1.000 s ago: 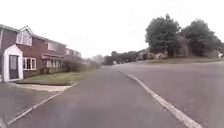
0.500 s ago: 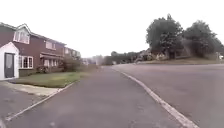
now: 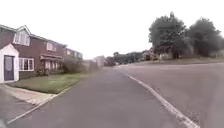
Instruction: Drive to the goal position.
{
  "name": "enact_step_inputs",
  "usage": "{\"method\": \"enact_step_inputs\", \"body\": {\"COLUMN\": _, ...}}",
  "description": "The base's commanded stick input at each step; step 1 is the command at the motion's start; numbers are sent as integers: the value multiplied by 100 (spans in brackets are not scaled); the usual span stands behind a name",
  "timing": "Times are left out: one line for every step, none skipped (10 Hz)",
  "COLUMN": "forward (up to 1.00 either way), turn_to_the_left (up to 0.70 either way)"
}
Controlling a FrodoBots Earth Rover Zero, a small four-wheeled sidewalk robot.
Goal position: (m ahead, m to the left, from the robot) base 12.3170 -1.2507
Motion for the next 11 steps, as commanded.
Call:
{"method": "enact_step_inputs", "body": {"forward": 100, "turn_to_the_left": 0}}
{"method": "enact_step_inputs", "body": {"forward": 100, "turn_to_the_left": 0}}
{"method": "enact_step_inputs", "body": {"forward": 100, "turn_to_the_left": 0}}
{"method": "enact_step_inputs", "body": {"forward": 100, "turn_to_the_left": 0}}
{"method": "enact_step_inputs", "body": {"forward": 100, "turn_to_the_left": 0}}
{"method": "enact_step_inputs", "body": {"forward": 100, "turn_to_the_left": 0}}
{"method": "enact_step_inputs", "body": {"forward": 100, "turn_to_the_left": 0}}
{"method": "enact_step_inputs", "body": {"forward": 100, "turn_to_the_left": 0}}
{"method": "enact_step_inputs", "body": {"forward": 100, "turn_to_the_left": 0}}
{"method": "enact_step_inputs", "body": {"forward": 100, "turn_to_the_left": 0}}
{"method": "enact_step_inputs", "body": {"forward": 100, "turn_to_the_left": 0}}
